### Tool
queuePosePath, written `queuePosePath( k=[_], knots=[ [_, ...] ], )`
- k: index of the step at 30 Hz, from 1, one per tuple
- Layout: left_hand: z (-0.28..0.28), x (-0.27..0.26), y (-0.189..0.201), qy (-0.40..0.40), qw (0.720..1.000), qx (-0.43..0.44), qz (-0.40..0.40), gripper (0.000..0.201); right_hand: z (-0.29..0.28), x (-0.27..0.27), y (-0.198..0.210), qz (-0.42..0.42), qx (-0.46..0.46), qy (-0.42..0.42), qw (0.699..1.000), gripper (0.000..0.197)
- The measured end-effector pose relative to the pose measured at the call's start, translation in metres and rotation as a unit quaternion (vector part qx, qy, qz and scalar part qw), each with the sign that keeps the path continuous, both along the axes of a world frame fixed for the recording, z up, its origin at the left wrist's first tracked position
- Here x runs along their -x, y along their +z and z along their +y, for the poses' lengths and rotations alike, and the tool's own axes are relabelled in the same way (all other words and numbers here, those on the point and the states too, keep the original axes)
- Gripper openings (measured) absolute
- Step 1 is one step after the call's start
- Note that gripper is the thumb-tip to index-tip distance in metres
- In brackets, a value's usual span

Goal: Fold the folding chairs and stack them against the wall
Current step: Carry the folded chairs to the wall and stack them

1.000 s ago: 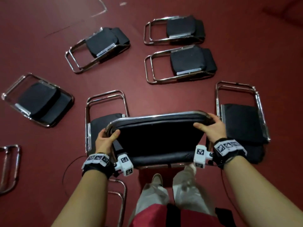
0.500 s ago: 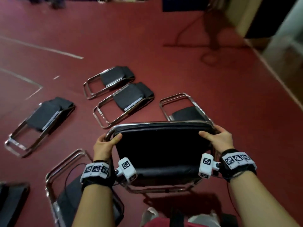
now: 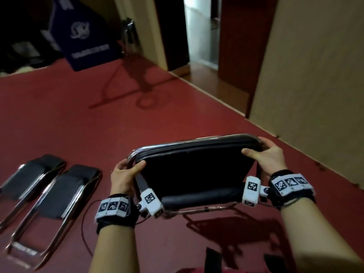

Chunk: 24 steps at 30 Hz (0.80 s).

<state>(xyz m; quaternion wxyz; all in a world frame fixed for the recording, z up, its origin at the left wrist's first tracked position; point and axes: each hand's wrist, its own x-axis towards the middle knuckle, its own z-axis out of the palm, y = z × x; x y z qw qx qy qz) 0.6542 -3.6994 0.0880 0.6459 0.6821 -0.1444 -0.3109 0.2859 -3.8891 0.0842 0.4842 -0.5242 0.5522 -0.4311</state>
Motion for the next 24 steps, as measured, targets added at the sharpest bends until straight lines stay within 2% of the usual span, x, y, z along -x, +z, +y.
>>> queuePosePath(
  k=[2, 5, 8, 12, 14, 19, 22, 24],
  knots=[
    [-0.049, 0.02, 0.001, -0.037, 0.999, 0.002, -0.004, 0.041, -0.021, 0.034, 0.003, -0.006, 0.005, -0.045, 0.999, 0.07],
    [-0.118, 0.048, 0.003, -0.096, 0.995, -0.003, -0.003, 0.061, -0.043, 0.079, -0.001, -0.024, 0.014, -0.111, 0.993, 0.069],
    [-0.185, 0.072, 0.002, -0.151, 0.988, -0.017, -0.008, 0.086, -0.063, 0.11, -0.002, -0.049, 0.013, -0.174, 0.984, 0.052],
    [-0.279, 0.102, -0.015, -0.21, 0.977, -0.03, 0.013, 0.083, -0.099, 0.142, -0.01, -0.051, 0.008, -0.247, 0.968, 0.041],
    [-0.325, 0.114, -0.021, -0.235, 0.971, -0.033, 0.027, 0.083, -0.12, 0.151, -0.016, -0.048, -0.004, -0.289, 0.956, 0.039],
    [-0.448, 0.128, -0.035, -0.296, 0.953, -0.037, 0.055, 0.07, -0.186, 0.154, -0.021, -0.025, -0.018, -0.362, 0.932, 0.038],
    [-0.52, 0.127, -0.034, -0.338, 0.939, -0.047, 0.053, 0.093, -0.225, 0.149, -0.016, -0.012, -0.023, -0.4, 0.916, 0.036],
    [-0.557, 0.129, -0.029, -0.36, 0.931, -0.045, 0.038, 0.098, -0.243, 0.146, -0.014, -0.005, -0.026, -0.409, 0.912, 0.042]
  ],
)
